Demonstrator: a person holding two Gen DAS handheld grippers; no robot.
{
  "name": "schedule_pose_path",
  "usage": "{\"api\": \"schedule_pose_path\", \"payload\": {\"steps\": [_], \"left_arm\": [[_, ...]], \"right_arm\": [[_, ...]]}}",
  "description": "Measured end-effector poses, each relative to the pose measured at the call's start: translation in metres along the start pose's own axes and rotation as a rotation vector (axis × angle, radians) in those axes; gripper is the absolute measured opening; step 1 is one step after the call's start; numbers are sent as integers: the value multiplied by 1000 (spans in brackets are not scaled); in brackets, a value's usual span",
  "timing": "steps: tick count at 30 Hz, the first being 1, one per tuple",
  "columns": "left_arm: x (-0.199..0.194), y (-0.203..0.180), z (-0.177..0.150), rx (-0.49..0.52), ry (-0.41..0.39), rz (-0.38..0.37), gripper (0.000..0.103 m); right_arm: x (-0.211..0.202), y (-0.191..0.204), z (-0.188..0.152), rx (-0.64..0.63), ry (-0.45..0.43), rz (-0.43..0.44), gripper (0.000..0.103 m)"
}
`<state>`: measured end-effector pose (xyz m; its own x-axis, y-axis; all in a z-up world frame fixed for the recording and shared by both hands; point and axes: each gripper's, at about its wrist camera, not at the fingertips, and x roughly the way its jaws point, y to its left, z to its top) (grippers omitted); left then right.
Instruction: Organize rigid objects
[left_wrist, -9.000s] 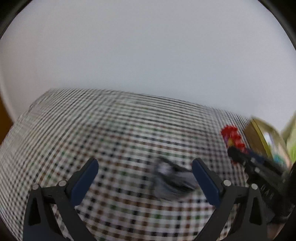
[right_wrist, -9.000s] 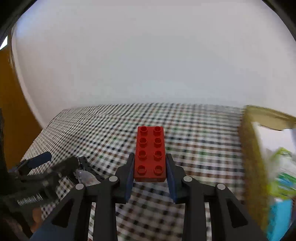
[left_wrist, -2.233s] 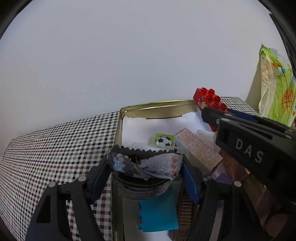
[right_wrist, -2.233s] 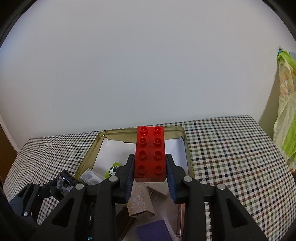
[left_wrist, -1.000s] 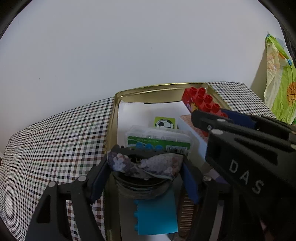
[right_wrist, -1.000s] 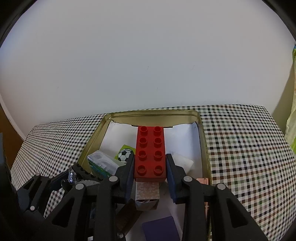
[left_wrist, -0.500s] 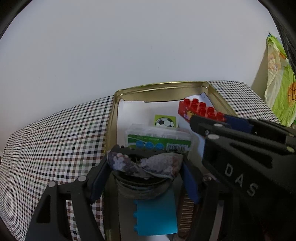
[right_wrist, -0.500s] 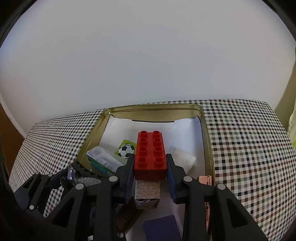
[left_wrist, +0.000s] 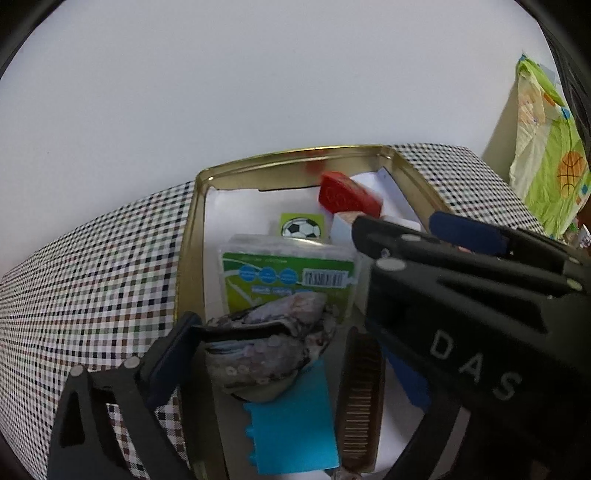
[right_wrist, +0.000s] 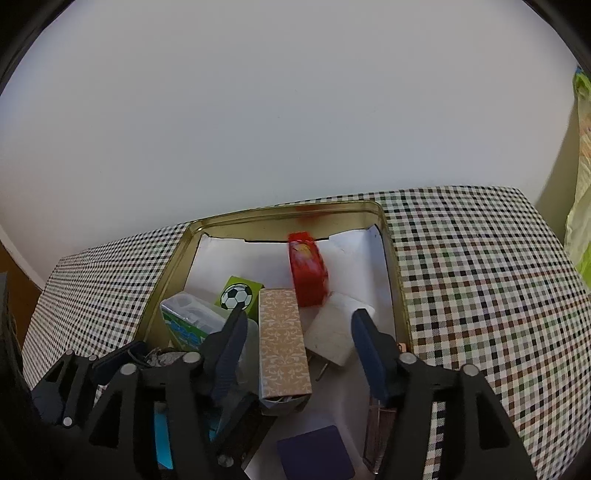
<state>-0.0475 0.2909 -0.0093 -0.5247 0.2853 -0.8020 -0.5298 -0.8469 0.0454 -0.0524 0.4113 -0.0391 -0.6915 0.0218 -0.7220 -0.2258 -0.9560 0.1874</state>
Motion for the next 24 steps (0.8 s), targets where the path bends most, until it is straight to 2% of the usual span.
{"api": "schedule_pose_path", "payload": {"steps": [10, 15, 18, 24], "left_arm": [[0, -1, 0, -8, -8, -1, 98], [-11, 3, -4, -24, -77, 9, 98], [-11, 6, -3, -43, -77, -13, 98], [-15, 14, -2, -102, -77, -66, 98]], "right_arm": [[0, 2, -1, -1, -6, -6, 65], [1, -4, -2, 28, -13, -12, 69], [-2, -7, -3, 46, -26, -10, 70], [-15, -18, -5, 120, -110, 9, 71]]}}
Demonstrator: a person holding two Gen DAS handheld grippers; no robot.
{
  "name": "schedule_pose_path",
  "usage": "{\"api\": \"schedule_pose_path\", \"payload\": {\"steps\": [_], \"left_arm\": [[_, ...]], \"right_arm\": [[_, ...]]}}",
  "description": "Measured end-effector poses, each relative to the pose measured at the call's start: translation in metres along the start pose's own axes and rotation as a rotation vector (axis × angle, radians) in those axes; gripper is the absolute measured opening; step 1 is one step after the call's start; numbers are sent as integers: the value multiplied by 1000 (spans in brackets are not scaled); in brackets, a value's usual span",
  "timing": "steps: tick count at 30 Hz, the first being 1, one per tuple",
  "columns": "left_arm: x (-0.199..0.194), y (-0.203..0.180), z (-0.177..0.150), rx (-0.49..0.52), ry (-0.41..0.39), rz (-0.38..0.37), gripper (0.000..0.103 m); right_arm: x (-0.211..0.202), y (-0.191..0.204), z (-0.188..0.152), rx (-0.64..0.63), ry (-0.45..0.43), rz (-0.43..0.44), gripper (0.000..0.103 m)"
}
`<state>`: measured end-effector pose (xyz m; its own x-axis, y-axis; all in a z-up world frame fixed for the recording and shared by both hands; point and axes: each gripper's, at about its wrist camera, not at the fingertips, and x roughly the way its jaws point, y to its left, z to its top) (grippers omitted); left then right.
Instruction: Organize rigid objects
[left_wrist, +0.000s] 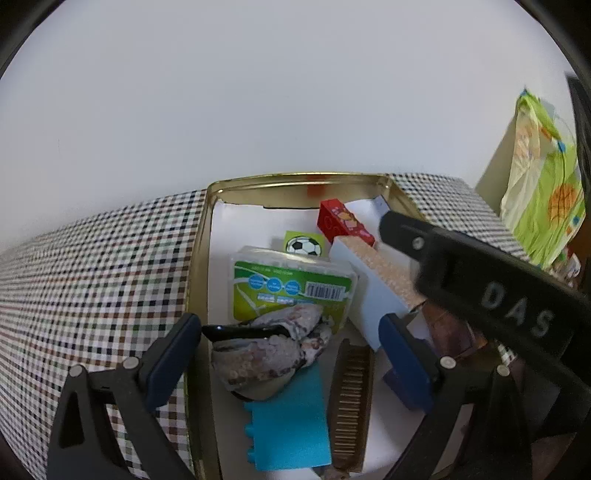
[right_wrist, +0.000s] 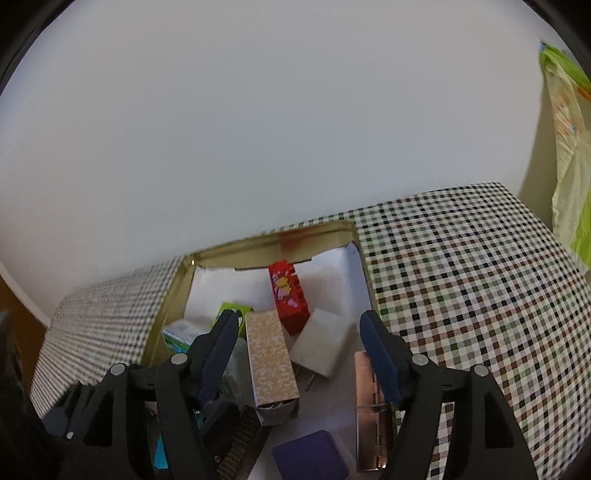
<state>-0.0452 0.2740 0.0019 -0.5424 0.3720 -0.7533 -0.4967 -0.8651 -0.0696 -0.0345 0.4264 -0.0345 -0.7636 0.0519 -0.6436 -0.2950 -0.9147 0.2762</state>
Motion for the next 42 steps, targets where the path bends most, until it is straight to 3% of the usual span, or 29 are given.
{"api": "schedule_pose_path", "payload": {"steps": [6, 11, 15, 20, 29, 32, 42], "left_arm": [[-7, 5, 2, -63, -20, -40, 100], [-24, 1, -1, -29, -113, 51, 102], [-31, 4, -2, -25, -169, 127, 102], [-32, 18, -7, -65, -174, 140, 102], [-54, 24, -26, -36, -327, 276, 102], [-59, 26, -29, -52, -357, 259, 102], [-77, 23, -45, -53, -448, 246, 102]], "right_arm": [[-16, -12, 0, 96, -91, 48, 75], [-31, -9, -4, 112, -185, 57, 76], [-42, 0, -7, 69, -246, 5, 76], [-57, 9, -15, 31, -344, -40, 77], [-89, 20, -45, -46, -567, -135, 77], [-103, 23, -58, -38, -639, -157, 86], [-118, 18, -76, -17, -650, -195, 90]]}}
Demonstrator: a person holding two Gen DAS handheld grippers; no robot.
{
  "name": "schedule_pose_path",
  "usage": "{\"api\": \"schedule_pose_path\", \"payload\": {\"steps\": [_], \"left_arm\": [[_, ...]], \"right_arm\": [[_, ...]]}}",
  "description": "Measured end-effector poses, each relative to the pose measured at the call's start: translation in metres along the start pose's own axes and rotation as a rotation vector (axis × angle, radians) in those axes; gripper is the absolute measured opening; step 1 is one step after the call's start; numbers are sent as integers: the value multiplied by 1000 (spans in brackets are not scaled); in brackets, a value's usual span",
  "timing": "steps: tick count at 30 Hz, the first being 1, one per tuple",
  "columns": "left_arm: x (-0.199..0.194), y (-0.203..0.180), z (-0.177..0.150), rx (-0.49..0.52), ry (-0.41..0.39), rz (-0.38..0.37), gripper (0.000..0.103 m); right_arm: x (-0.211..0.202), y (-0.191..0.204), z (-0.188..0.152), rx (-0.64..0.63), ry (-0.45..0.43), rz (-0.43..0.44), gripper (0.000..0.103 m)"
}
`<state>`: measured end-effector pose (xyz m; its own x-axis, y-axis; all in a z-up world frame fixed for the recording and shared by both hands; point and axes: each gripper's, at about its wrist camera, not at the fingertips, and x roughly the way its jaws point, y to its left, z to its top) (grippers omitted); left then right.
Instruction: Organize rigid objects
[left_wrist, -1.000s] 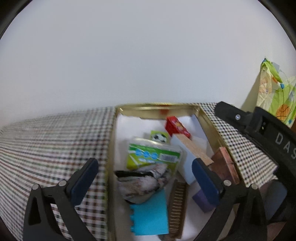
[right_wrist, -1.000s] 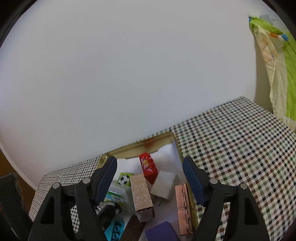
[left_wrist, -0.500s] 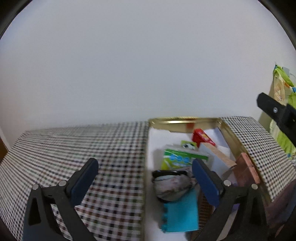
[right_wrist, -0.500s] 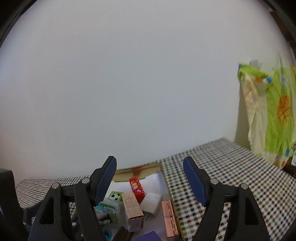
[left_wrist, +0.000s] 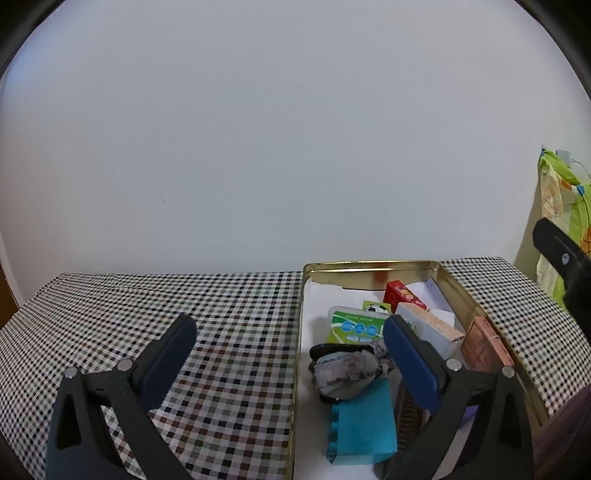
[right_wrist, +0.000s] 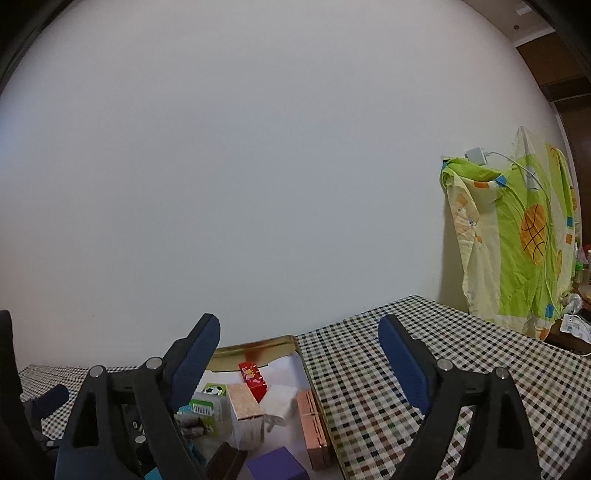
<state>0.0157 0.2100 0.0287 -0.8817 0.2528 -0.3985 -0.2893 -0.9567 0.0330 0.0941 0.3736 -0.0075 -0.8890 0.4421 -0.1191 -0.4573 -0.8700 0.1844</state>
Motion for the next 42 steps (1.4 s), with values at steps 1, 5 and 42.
{"api": "schedule_pose_path", "payload": {"steps": [1, 5, 42], "left_arm": [[-1, 1, -1, 1, -4, -3, 102], [-10, 1, 0, 9, -35, 6, 102], [-66, 24, -15, -18, -138, 5, 102]], "right_arm": [[-3, 0, -1, -2, -3, 0, 90], [-13, 0, -5, -19, -24, -12, 90], [-77, 23, -12, -128, -161, -4, 91]]}}
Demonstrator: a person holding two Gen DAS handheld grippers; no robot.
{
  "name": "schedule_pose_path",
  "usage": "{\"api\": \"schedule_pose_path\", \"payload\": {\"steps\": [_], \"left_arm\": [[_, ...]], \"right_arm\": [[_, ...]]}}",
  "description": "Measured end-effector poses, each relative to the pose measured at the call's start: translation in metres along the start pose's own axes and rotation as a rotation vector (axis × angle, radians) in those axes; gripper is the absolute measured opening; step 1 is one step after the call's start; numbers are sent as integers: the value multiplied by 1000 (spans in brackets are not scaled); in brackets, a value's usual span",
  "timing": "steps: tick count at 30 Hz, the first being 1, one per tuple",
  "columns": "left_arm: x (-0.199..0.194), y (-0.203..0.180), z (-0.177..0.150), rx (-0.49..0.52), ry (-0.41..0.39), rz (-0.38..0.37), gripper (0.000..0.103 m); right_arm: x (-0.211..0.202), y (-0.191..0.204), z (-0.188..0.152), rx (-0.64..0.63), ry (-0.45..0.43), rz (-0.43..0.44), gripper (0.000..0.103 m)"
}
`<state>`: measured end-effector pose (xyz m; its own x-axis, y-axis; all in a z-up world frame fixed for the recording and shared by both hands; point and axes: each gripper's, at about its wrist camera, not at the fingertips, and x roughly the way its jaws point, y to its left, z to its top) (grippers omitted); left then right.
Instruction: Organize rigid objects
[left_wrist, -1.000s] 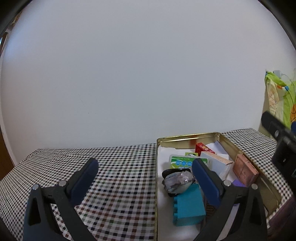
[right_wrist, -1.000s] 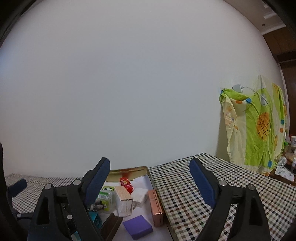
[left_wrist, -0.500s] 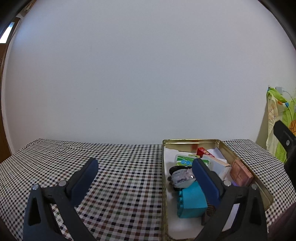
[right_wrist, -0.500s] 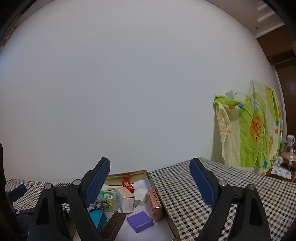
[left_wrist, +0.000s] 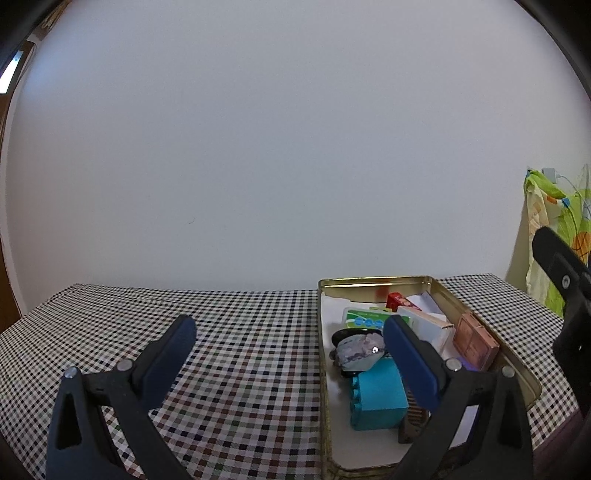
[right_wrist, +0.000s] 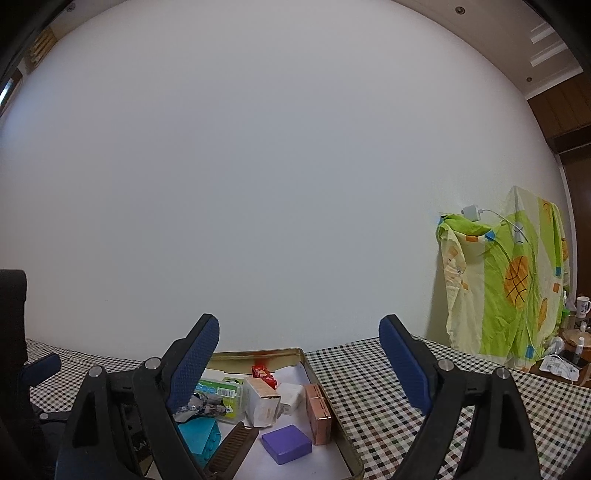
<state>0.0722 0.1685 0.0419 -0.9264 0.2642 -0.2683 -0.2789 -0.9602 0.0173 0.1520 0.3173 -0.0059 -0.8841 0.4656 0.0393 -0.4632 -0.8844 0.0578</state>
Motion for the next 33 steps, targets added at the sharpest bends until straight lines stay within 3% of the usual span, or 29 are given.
{"api": "schedule_pose_path", "payload": {"steps": [33], "left_arm": [[-4, -4, 0, 24, 12, -17, 103]], "right_arm": [[4, -8, -8, 9, 9, -4, 95]]}}
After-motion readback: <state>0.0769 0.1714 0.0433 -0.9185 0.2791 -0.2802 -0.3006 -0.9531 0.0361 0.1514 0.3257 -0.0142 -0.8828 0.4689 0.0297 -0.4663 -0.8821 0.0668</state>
